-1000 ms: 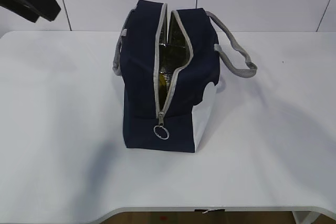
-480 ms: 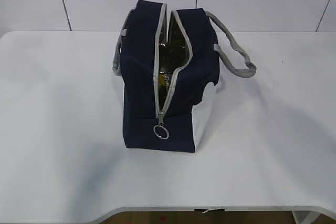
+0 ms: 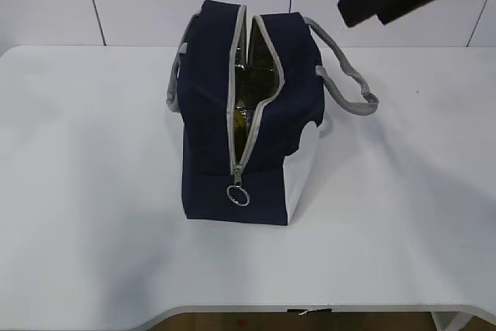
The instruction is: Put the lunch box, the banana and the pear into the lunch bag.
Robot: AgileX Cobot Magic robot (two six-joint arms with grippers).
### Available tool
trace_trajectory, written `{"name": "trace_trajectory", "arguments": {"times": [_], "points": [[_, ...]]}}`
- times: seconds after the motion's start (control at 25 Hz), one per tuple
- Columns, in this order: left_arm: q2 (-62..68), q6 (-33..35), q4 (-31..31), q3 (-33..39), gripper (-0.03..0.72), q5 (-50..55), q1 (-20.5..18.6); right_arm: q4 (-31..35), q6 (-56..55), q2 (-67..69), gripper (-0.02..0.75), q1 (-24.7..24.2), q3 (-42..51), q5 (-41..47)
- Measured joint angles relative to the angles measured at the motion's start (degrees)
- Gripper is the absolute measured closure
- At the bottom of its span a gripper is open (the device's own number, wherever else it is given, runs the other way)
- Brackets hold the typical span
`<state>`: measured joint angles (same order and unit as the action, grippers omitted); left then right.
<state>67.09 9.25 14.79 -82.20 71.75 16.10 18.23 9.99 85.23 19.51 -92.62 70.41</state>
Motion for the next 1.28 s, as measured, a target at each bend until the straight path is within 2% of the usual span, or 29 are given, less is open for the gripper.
{"name": "trace_trajectory", "arguments": {"times": [0.2,0.44,0.6,0.72,0.92,1.08,1.16,1.28], "points": [[-0.1,0.0,0.0,0.0,0.49,0.0,0.0,0.9,3.9,-8.4,0.344,0.0,14.8,-10.6],[-0.1,-0.1,0.5,0.0,0.49,0.1,0.0,10.5,18.4,-19.1,0.344,0.0,33.8,-24.1],[-0.1,-0.1,0.6,0.0,0.49,0.1,0.0,16.6,30.0,-25.0,0.344,0.0,44.6,-28.8],[-0.1,-0.1,0.6,0.0,0.49,0.1,0.0,17.6,34.2,-27.4,0.344,0.0,50.2,-29.4],[-0.1,-0.1,0.7,0.0,0.49,0.1,0.0,17.7,34.2,-27.6,0.344,0.0,56.0,-29.0],[-0.1,-0.1,0.7,0.0,0.49,0.1,0.0,17.4,31.7,-27.6,0.344,0.0,56.7,-30.5],[-0.1,-0.1,0.7,0.0,0.49,0.1,0.0,15.1,28.1,-27.6,0.344,0.0,56.7,-31.2],[-0.1,-0.1,1.2,0.0,0.49,0.1,0.0,6.1,17.7,-27.6,0.344,0.0,56.7,-31.0]]}}
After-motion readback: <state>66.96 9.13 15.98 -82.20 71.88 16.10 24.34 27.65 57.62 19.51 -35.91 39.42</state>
